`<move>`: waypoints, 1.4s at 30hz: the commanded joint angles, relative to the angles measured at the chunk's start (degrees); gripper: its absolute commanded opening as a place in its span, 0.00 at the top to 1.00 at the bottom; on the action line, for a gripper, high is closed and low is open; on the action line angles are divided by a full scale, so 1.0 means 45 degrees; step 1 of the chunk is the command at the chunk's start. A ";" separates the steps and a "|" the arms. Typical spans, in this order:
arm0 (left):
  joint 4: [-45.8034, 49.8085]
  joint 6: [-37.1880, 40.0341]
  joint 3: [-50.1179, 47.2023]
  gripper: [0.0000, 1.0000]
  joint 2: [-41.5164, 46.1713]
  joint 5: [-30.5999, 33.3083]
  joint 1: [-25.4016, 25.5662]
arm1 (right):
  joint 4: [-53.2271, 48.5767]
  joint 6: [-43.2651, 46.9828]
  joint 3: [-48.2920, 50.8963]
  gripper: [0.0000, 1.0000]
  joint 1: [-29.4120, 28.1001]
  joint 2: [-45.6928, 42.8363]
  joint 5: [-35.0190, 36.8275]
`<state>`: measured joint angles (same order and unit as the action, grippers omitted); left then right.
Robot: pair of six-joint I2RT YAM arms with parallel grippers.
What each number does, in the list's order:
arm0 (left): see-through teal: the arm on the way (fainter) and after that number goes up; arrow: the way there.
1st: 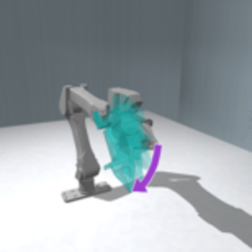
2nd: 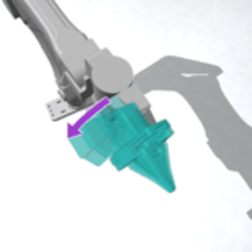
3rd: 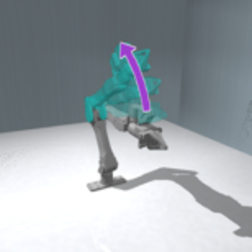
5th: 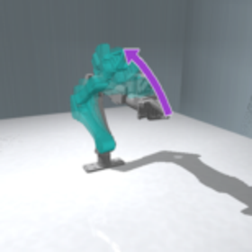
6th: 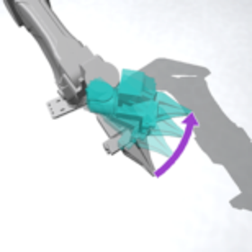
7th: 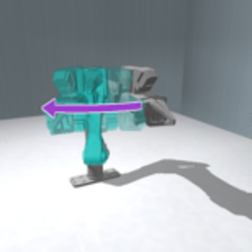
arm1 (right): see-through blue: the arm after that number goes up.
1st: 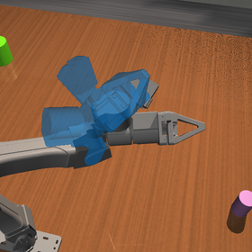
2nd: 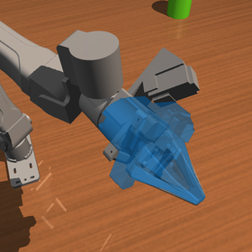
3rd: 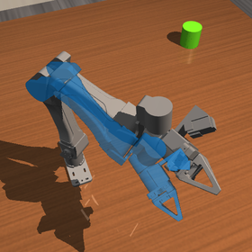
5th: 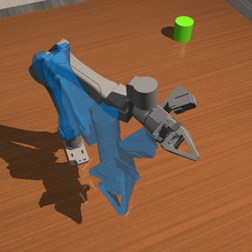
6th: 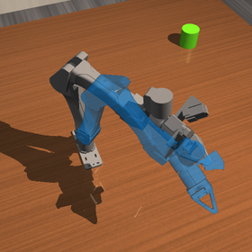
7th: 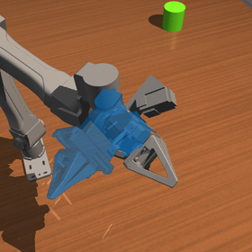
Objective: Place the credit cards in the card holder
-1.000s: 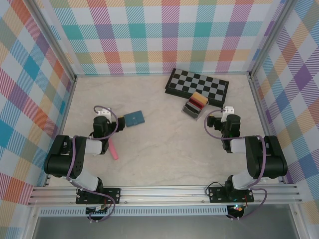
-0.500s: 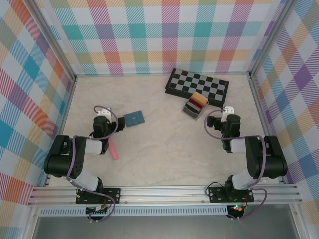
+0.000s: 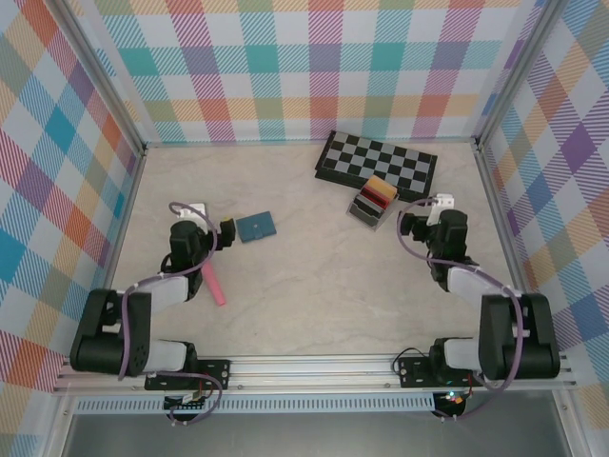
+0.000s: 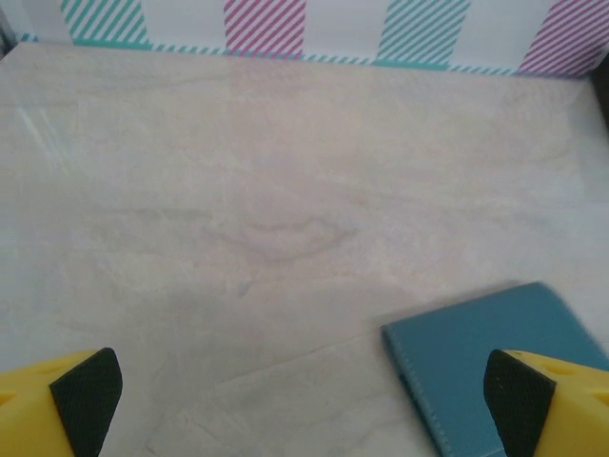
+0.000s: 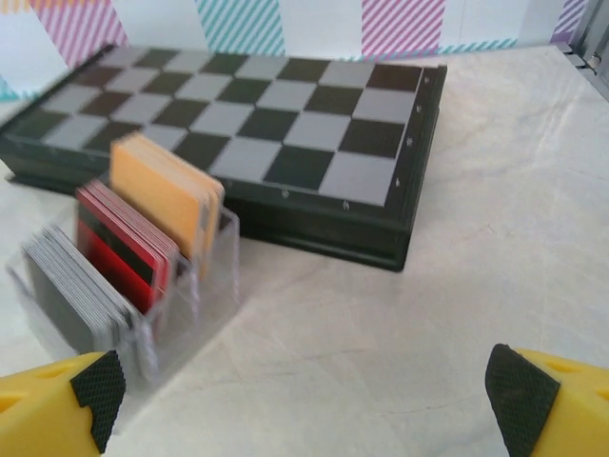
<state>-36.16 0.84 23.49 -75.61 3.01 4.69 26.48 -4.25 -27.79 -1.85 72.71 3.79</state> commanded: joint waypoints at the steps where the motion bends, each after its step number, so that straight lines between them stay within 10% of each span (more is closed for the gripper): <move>1: 0.2001 -0.0913 0.1011 0.00 0.1171 -0.0629 -0.0240 | -0.3929 -0.1737 -0.1115 0.00 0.0012 -0.1196 -0.0950; 7: 0.8523 -0.4620 0.4550 0.00 0.1039 0.0460 -0.0241 | -0.7752 -0.4690 -0.2727 0.00 0.0001 -0.1419 -0.3159; 17: 1.0689 -0.4612 0.8318 0.09 -0.3761 -0.6828 0.0316 | -0.7811 -0.5725 -0.3309 0.00 -0.0891 -0.0472 -0.5975; 34: 1.4455 -0.3322 1.1276 0.14 -0.7992 -0.4795 0.2335 | -0.8666 -0.6101 -0.3537 0.00 -0.2614 0.0252 -0.5266; 42: 1.3111 -0.6195 0.9150 0.15 -0.6892 -0.5027 0.3716 | -0.9353 -0.6158 -0.3414 0.00 -0.2646 0.0043 -0.4784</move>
<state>20.73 -19.51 69.49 -107.77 -18.81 18.17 -13.21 -31.11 -42.24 -13.50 73.76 -18.83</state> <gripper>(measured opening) 0.857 0.999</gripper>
